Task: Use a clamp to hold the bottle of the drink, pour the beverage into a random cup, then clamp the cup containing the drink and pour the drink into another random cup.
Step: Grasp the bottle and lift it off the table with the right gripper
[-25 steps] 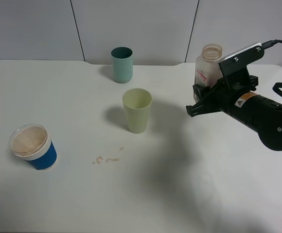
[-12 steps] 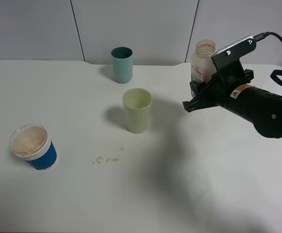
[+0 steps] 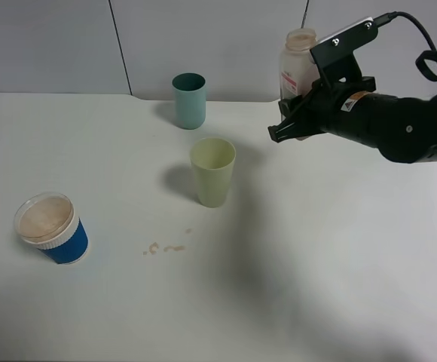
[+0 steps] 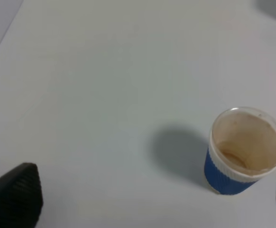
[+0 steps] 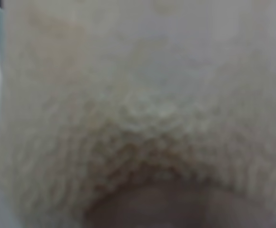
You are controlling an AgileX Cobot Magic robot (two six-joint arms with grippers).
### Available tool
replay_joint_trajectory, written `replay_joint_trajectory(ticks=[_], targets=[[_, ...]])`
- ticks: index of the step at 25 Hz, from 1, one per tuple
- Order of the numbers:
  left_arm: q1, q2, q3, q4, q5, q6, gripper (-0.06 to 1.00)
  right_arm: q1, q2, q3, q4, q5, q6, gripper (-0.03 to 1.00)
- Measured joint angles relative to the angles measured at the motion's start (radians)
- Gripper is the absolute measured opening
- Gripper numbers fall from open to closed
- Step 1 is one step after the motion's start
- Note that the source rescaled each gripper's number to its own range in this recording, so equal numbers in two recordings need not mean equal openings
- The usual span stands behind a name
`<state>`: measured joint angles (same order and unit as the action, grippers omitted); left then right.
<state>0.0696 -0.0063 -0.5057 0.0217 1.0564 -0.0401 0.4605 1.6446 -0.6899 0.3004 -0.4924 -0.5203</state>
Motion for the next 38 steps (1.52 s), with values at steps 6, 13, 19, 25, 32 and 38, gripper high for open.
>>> replay_joint_trajectory(ticks=[6, 13, 19, 25, 32, 38], targets=[[0.0, 0.0, 0.0, 0.0, 0.0, 0.0, 1.0, 0.0, 0.0, -0.049, 0.0, 0.058, -0.02, 0.0], [0.0, 0.0, 0.0, 0.0, 0.0, 0.0, 1.0, 0.0, 0.0, -0.053, 0.0, 0.064, -0.02, 0.0], [0.0, 0.0, 0.0, 0.0, 0.0, 0.0, 1.0, 0.0, 0.0, -0.054, 0.0, 0.07, -0.036, 0.0], [0.0, 0.0, 0.0, 0.0, 0.0, 0.0, 1.0, 0.0, -0.001, -0.054, 0.0, 0.097, -0.045, 0.0], [0.0, 0.0, 0.0, 0.0, 0.0, 0.0, 1.0, 0.012, -0.036, -0.054, 0.001, 0.122, -0.065, 0.0], [0.0, 0.0, 0.0, 0.0, 0.0, 0.0, 1.0, 0.012, -0.038, -0.054, 0.001, 0.122, -0.096, 0.0]])
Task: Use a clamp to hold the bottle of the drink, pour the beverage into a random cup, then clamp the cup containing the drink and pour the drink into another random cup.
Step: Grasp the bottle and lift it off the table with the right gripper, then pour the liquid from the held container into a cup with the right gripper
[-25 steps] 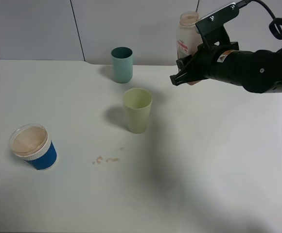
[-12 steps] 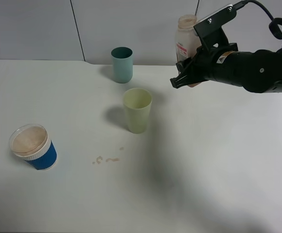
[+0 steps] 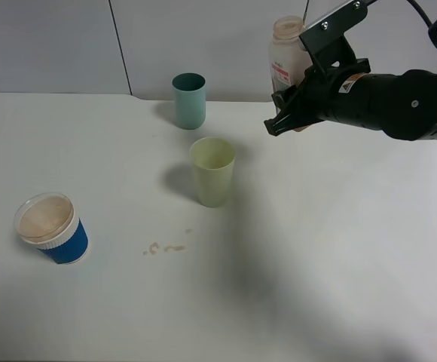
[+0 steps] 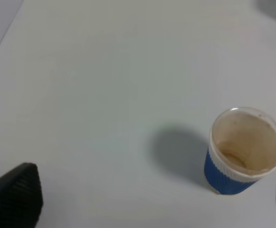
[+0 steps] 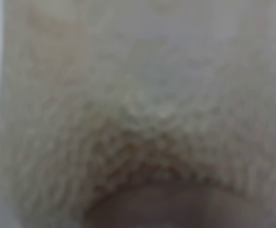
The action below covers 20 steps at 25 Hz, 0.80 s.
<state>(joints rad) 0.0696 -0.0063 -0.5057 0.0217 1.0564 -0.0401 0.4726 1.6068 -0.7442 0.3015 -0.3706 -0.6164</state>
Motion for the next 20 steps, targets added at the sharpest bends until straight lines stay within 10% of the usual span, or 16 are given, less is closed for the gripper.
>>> replay_joint_trajectory(ticks=[20], targets=[[0.0, 0.0, 0.0, 0.0, 0.0, 0.0, 1.0, 0.0, 0.005, -0.052, -0.011, 0.175, -0.166, 0.0]])
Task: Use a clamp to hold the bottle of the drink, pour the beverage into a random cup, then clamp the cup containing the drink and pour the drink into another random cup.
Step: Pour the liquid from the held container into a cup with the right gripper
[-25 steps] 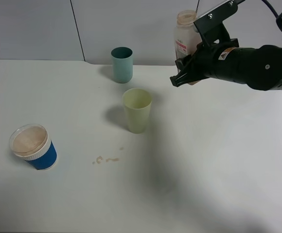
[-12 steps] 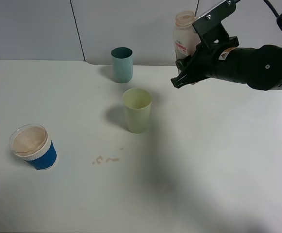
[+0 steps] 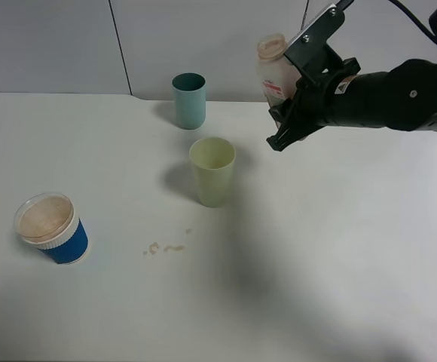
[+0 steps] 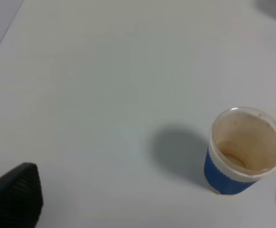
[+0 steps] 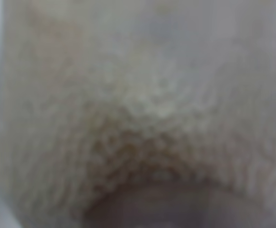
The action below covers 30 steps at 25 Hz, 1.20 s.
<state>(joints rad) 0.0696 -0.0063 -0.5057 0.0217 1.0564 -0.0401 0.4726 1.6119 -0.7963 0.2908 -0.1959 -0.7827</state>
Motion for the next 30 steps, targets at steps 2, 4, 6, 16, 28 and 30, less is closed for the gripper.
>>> replay_joint_trajectory(ticks=[2, 4, 6, 16, 28, 30], targets=[[0.0, 0.0, 0.0, 0.0, 0.0, 0.0, 1.0, 0.0, 0.009, -0.034, -0.021, 0.034, -0.007, 0.0], [0.0, 0.0, 0.0, 0.0, 0.0, 0.0, 1.0, 0.0, 0.015, -0.061, -0.046, 0.057, -0.008, 0.0], [0.0, 0.0, 0.0, 0.0, 0.0, 0.0, 1.0, 0.0, 0.017, -0.068, -0.082, 0.064, -0.008, 0.0], [0.0, 0.0, 0.0, 0.0, 0.0, 0.0, 1.0, -0.005, 0.019, -0.072, -0.34, 0.122, 0.038, 0.0], [0.0, 0.0, 0.0, 0.0, 0.0, 0.0, 1.0, -0.005, 0.019, -0.077, -0.593, 0.272, 0.117, 0.0], [0.0, 0.0, 0.0, 0.0, 0.0, 0.0, 1.0, -0.005, 0.02, -0.093, -0.63, 0.312, 0.117, 0.0]])
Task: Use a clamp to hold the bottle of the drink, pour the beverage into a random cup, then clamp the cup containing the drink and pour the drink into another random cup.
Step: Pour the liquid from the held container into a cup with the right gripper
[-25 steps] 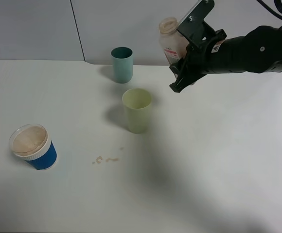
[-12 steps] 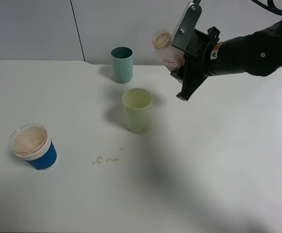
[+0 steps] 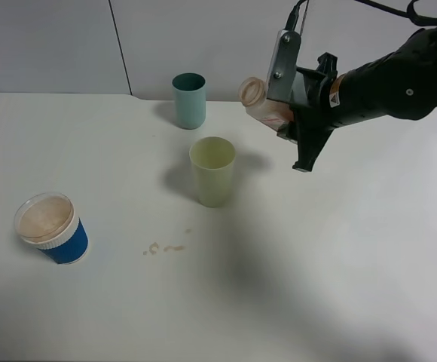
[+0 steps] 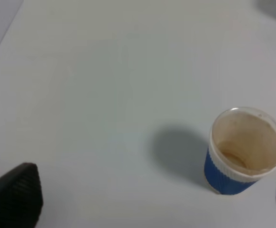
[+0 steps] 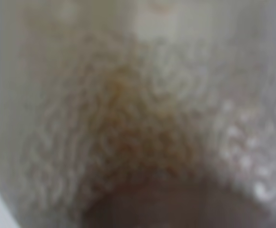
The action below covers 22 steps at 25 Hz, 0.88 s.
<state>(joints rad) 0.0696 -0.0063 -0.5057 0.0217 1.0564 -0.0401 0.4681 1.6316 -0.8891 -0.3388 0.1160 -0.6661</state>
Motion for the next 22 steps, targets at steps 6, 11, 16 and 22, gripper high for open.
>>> replay_joint_trajectory(ticks=[6, 11, 16, 22], targets=[[0.0, 0.0, 0.0, 0.0, 0.0, 0.0, 1.0, 0.009, 0.001, -0.09, -0.131, 0.088, 0.086, 0.0], [0.0, 0.0, 0.0, 0.0, 0.0, 0.0, 1.0, 0.048, 0.003, -0.108, -0.165, 0.088, 0.111, 0.0], [0.0, 0.0, 0.0, 0.0, 0.0, 0.0, 1.0, 0.082, 0.034, -0.108, -0.187, 0.115, 0.111, 0.0], [0.0, 0.0, 0.0, 0.0, 0.0, 0.0, 1.0, 0.098, 0.068, -0.111, -0.231, 0.159, 0.111, 0.0]])
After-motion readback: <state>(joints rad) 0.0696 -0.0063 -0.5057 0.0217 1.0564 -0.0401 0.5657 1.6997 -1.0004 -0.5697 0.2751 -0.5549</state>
